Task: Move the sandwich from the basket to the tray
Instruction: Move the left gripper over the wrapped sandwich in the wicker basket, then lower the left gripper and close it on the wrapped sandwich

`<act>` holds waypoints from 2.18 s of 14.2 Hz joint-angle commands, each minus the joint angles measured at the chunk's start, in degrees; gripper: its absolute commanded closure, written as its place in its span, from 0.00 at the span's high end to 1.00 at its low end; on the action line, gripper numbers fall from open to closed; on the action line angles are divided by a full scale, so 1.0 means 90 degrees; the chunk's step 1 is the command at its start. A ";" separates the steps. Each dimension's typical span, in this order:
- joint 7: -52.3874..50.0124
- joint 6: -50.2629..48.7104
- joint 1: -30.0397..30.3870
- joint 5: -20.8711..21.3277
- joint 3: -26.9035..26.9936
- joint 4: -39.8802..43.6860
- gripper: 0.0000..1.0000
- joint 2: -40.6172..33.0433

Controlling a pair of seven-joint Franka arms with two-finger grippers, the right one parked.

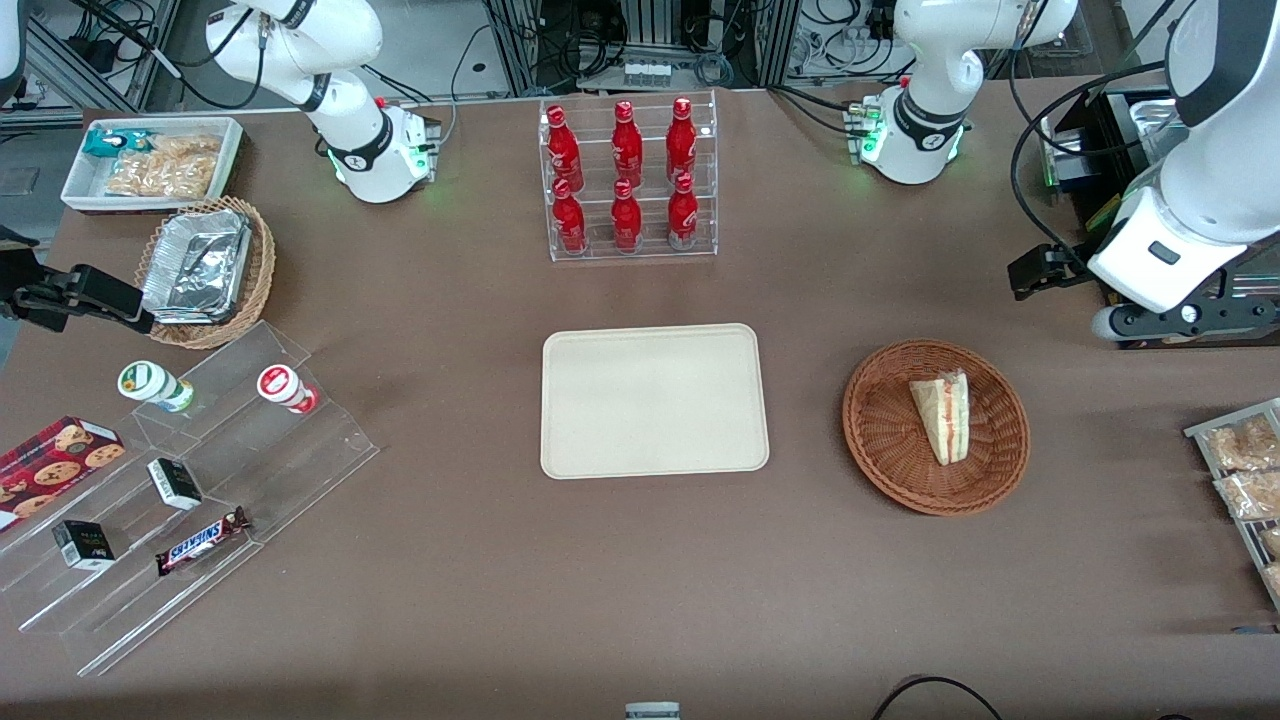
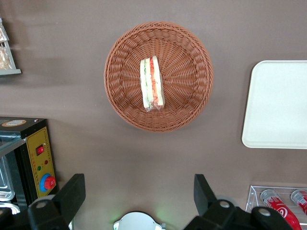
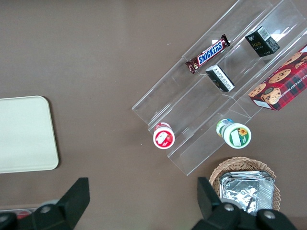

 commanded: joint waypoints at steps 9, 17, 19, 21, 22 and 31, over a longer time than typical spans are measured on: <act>0.0029 -0.0304 0.0212 0.0043 0.0076 0.0019 1.00 0.0206; -0.0205 0.1000 0.0770 0.0355 0.0241 -0.1296 1.00 0.0392; -0.1079 0.1860 0.0770 0.0365 0.0252 -0.1825 1.00 0.0440; -0.1523 0.2418 0.0731 0.0326 0.0243 -0.2215 1.00 0.0528; -0.1669 0.2759 0.0721 0.0258 0.0233 -0.2459 1.00 0.0548; -0.2354 0.4657 0.0331 0.0257 0.0077 -0.3233 1.00 0.1104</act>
